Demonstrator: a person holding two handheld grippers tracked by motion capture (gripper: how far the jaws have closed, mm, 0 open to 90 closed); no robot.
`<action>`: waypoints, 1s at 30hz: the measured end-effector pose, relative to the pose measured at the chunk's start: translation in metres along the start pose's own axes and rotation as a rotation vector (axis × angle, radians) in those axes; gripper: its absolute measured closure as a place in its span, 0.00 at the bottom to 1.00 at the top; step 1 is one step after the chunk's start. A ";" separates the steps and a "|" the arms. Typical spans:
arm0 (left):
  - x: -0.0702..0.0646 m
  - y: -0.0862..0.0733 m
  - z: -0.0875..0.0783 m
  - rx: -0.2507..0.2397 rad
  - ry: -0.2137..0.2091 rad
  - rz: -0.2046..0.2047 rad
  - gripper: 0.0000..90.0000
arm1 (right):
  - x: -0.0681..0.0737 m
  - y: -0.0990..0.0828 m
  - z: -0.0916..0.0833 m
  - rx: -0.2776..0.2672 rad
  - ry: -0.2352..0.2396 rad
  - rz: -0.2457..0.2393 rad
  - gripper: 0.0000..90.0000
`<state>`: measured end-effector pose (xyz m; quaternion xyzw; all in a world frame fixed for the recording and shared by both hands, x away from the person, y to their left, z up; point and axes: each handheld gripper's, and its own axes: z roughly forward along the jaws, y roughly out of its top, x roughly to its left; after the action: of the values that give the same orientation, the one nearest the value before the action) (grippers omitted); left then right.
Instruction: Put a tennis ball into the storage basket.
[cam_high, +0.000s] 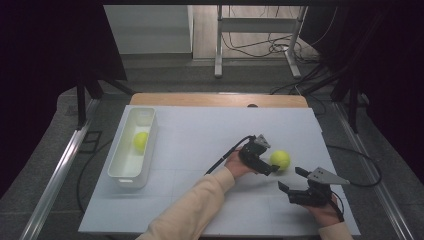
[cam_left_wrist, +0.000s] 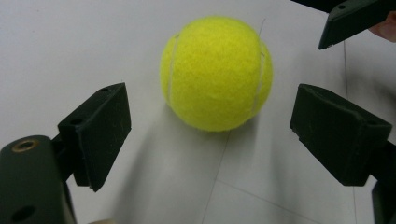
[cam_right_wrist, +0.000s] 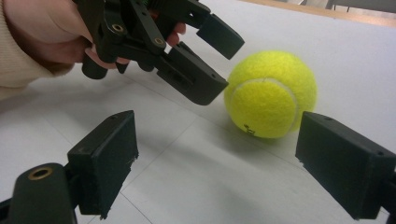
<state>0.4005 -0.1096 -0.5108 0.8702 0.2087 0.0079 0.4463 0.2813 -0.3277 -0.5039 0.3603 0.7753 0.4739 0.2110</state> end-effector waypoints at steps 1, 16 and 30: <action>0.000 0.000 0.001 -0.002 -0.002 -0.002 0.15 | 0.000 0.000 0.000 -0.002 0.000 0.000 0.15; -0.001 0.006 0.019 0.010 -0.008 0.017 0.15 | 0.001 0.001 -0.002 -0.016 -0.005 -0.001 0.15; -0.003 0.011 0.033 0.011 -0.017 0.031 0.29 | 0.000 0.001 -0.003 -0.016 -0.002 0.000 0.15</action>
<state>0.4084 -0.1417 -0.5215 0.8758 0.1915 0.0063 0.4431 0.2798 -0.3292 -0.5018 0.3589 0.7712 0.4799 0.2147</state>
